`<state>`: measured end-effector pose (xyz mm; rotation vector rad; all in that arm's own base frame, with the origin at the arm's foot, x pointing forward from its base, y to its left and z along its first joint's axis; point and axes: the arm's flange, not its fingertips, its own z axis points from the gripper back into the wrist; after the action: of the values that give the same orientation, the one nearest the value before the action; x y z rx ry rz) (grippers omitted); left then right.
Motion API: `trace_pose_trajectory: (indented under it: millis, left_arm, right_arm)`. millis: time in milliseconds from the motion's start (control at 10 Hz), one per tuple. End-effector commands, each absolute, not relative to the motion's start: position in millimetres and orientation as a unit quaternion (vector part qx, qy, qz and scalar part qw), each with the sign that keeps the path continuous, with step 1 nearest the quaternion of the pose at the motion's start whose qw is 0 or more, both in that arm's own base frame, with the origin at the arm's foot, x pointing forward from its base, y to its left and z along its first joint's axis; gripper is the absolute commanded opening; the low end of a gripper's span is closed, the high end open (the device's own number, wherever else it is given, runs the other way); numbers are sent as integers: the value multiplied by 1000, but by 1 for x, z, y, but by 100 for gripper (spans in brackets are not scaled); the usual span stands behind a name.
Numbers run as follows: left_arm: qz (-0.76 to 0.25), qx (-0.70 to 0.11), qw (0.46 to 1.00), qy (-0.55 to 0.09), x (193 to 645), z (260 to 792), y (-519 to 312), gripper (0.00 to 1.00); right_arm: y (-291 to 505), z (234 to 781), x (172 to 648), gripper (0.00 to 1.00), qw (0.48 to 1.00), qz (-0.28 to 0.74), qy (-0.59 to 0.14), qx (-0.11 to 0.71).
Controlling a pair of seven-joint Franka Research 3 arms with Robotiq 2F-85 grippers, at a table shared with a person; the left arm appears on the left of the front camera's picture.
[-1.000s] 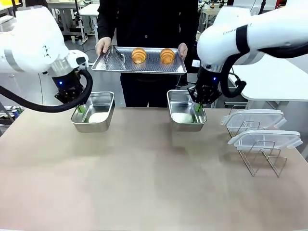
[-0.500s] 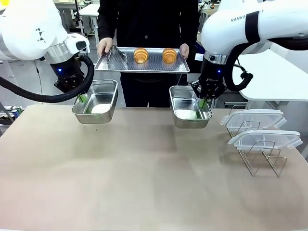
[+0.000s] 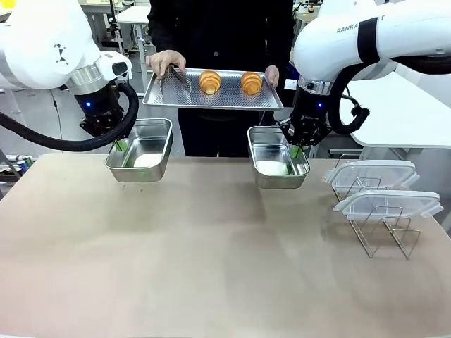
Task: Place the bread in airtight containers.
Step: Once an object is inside an Airtight Container , place the container in the center of the table.
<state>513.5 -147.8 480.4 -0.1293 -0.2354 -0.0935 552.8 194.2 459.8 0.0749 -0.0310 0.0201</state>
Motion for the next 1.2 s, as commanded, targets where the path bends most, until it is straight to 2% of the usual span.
trace_pose_trajectory:
  millis: [0, 1100]
  left_arm:
    - [-48, -72, 989, -120, 513, 484, -148, 0]
    - [-48, -72, 989, -120, 513, 484, -148, 0]
  right_arm:
    - [194, 464, 553, 0, 999, 14, -20, 44]
    - [194, 464, 553, 0, 999, 14, -20, 44]
